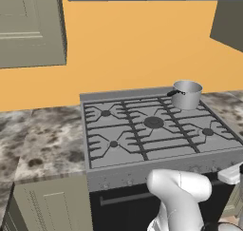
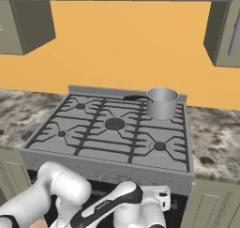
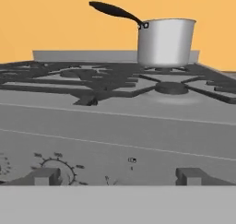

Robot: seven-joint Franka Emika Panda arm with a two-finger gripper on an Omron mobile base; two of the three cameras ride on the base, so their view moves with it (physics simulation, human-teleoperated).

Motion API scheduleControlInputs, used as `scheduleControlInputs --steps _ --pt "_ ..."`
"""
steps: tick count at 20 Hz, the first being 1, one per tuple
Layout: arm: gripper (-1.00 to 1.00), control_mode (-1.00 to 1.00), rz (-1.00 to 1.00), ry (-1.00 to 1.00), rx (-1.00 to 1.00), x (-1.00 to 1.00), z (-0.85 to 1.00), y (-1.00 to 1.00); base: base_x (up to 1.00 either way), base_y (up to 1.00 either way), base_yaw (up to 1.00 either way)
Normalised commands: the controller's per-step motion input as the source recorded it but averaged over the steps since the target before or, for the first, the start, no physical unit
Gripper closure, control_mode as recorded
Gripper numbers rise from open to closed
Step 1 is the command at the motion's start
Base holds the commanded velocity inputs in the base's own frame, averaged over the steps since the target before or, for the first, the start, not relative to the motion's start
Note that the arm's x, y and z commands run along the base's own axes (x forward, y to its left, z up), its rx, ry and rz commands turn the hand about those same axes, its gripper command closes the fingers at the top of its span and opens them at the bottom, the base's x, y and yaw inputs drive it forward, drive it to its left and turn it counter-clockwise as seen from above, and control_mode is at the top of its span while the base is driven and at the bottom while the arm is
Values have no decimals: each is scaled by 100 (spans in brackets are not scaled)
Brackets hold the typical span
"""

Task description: Turn on the rear right burner of the stove.

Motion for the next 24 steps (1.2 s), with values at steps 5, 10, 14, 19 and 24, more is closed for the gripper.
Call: scheduleControlInputs --steps 5,10,14,19,24 --pt "-100 -100 0 -9 5 0 -36 0 0 0 0" --pt "-100 -100 0 -5 3 4 -40 0 0 0 0" --pt "-100 -100 0 0 5 10 -24 -1 0 0 0" --pt "-100 -100 0 0 9 19 -16 -13 0 0 0" --pt "-100 -100 0 0 11 15 -8 -17 0 0 0"
